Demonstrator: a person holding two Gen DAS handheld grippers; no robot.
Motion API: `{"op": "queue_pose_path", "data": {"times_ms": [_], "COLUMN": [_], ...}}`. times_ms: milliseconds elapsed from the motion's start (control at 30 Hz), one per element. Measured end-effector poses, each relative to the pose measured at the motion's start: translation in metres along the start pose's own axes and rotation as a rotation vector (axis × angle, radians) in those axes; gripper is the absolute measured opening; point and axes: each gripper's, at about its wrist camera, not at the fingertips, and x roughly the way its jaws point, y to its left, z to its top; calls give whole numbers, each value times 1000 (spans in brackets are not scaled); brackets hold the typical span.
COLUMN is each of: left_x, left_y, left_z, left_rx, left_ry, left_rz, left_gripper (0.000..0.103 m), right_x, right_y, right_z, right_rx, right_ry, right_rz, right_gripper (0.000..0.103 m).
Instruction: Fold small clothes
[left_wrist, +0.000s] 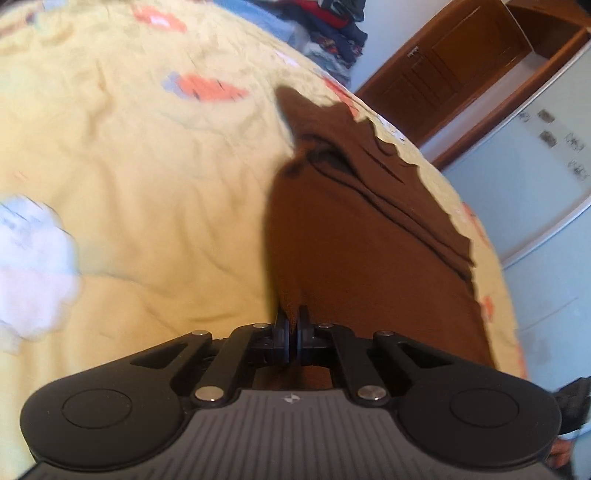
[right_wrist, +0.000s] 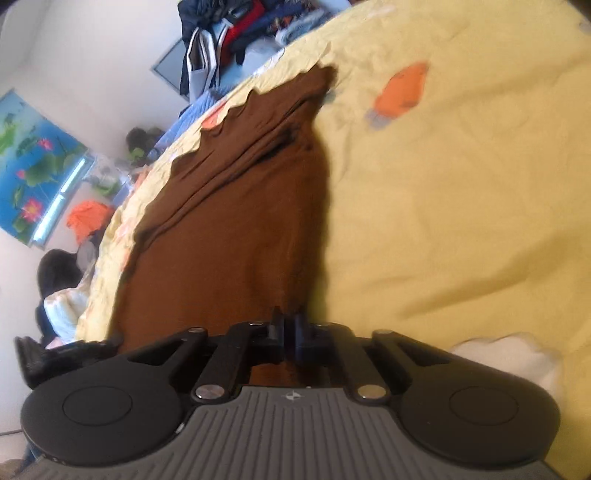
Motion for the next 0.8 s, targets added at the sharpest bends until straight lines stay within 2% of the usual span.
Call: {"op": "queue_pose_path", "data": {"times_ms": [100,167,200,233,267,300,333,400,467,500,533,567,667,767,800], "left_x": [-8,-14,-15,-16,-18,-20,-21,-22,-23,-22,-23,-24,-36,-39,-39], "left_y": [7,7,7,9,11,14,15,14,10,9,11,14,21,26,27], "left_z": [-5,-12,-18,-25,-32,-39,-45,-56,-59,-59,-58,-57,-55,-59,-61], "left_rx": [3,-9,-27,-53,-85,-116,-141,-156,-136,-122,-120,-119,-84,-96,-114], "left_ry": [33,66,99,120,131,142,152,144,127,133,134,130,114,160,181], "left_rz": [-32,-61,-93,-136,-187,-231,-256,-280,-243,-193,-193,-190,-154,-192,-213], "left_gripper": [4,5,12,22,28,35,35,34,21,4,4,4,4,5,7], "right_x": [-16,-18,-19,-21,-25,-29,-31,-30,-28,-26,-24,-20,-28,-34,-35], "right_y": [-17,-13,-11,-8,-6,-4,-2,0,5,7,6,4,-18,-25,-24], "right_z": [-4,-10,-14,-17,-21,-26,-32,-44,-51,-52,-53,-53,-54,-55,-57], "right_rx": [57,59,63,73,81,88,97,117,113,111,111,109,140,168,174], "right_ry": [-44,-26,-11,-1,3,6,9,37,44,47,59,83,54,35,35], "right_rz": [-4,4,18,38,67,98,125,173,196,187,161,120,143,141,137], "right_gripper": [7,15,27,48,58,73,76,75,70,49,14,8,6,5,9]}}
